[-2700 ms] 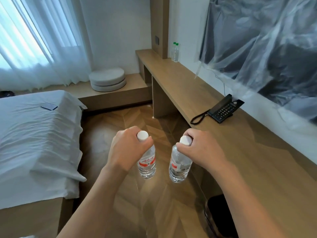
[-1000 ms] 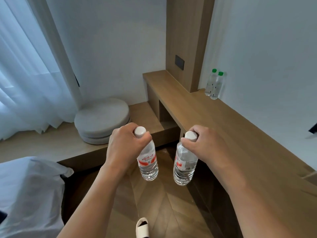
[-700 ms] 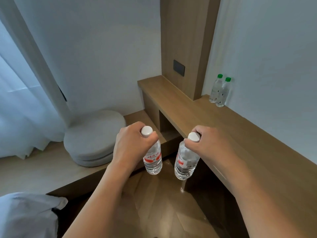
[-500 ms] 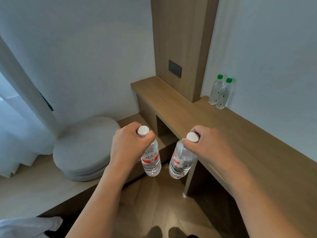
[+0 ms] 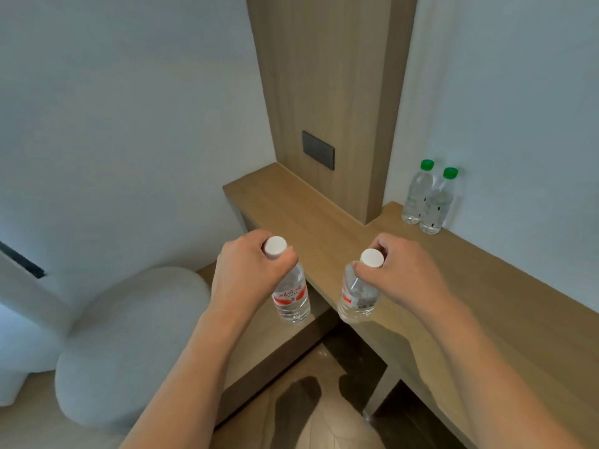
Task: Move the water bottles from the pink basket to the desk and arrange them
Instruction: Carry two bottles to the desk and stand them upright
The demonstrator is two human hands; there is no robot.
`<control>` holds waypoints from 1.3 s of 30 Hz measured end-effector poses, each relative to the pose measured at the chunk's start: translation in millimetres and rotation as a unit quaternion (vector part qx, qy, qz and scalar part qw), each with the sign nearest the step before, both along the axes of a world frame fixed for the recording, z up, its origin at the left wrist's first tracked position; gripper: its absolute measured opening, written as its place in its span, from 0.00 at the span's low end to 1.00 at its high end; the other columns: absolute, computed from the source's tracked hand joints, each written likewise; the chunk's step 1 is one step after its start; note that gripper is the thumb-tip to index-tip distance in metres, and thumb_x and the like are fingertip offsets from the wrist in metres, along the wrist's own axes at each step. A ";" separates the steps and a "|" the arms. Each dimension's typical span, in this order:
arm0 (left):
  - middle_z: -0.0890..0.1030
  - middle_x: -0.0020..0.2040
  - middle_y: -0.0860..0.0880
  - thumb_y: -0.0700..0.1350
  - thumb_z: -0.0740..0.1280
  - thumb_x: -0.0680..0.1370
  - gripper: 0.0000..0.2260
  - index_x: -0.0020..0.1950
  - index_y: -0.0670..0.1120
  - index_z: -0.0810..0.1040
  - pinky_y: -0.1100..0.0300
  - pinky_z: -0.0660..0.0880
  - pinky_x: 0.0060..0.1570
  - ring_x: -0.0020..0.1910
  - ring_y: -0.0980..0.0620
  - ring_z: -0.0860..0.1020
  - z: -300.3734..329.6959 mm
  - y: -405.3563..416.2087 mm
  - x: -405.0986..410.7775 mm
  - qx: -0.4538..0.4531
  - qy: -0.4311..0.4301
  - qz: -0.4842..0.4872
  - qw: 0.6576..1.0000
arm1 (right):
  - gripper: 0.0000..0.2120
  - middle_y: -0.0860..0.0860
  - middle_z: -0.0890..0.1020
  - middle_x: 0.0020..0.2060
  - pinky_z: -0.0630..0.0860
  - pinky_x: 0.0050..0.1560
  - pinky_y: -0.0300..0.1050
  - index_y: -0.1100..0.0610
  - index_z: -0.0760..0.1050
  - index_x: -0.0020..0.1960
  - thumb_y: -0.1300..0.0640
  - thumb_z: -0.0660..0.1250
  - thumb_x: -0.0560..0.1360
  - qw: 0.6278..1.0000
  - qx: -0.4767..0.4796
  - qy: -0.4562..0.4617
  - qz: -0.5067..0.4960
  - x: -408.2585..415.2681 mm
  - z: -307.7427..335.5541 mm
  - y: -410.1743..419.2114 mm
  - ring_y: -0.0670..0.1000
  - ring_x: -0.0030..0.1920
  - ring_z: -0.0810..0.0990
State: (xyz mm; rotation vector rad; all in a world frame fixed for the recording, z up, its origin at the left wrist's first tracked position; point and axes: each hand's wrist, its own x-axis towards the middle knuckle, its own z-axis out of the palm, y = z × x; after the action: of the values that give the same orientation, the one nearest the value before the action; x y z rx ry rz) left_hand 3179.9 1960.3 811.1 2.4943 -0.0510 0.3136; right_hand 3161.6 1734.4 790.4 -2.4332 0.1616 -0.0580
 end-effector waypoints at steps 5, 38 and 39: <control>0.79 0.35 0.53 0.52 0.71 0.72 0.07 0.42 0.49 0.80 0.64 0.70 0.31 0.35 0.57 0.78 0.9 -26.2 71.4 -0.019 0.025 -0.056 0.998 | 0.12 0.44 0.78 0.37 0.74 0.33 0.45 0.48 0.72 0.41 0.44 0.73 0.68 0.997 0.022 -0.005 -0.074 49.4 2.3 -22.8 0.46 0.39 0.77; 0.77 0.33 0.52 0.55 0.67 0.74 0.10 0.40 0.49 0.76 0.60 0.65 0.29 0.34 0.55 0.75 -27.5 -321.2 265.3 0.072 0.043 -0.468 0.880 | 0.10 0.45 0.79 0.38 0.75 0.39 0.47 0.49 0.73 0.43 0.45 0.71 0.69 0.918 -0.013 0.024 -0.395 111.7 -33.3 -238.6 0.50 0.40 0.78; 0.77 0.33 0.52 0.55 0.67 0.75 0.10 0.40 0.49 0.75 0.60 0.65 0.29 0.34 0.55 0.75 -31.5 -329.9 267.7 0.074 0.045 -0.469 0.879 | 0.10 0.45 0.79 0.38 0.75 0.39 0.47 0.49 0.73 0.43 0.45 0.71 0.70 0.919 -0.011 0.027 -0.393 115.5 -35.8 -245.5 0.50 0.40 0.78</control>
State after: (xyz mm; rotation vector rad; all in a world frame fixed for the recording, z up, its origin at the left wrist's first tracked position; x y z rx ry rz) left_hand 3447.7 1630.4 779.6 2.3001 -1.2319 -0.2280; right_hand 3277.0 1488.9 754.6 -2.2357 1.1561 -0.3489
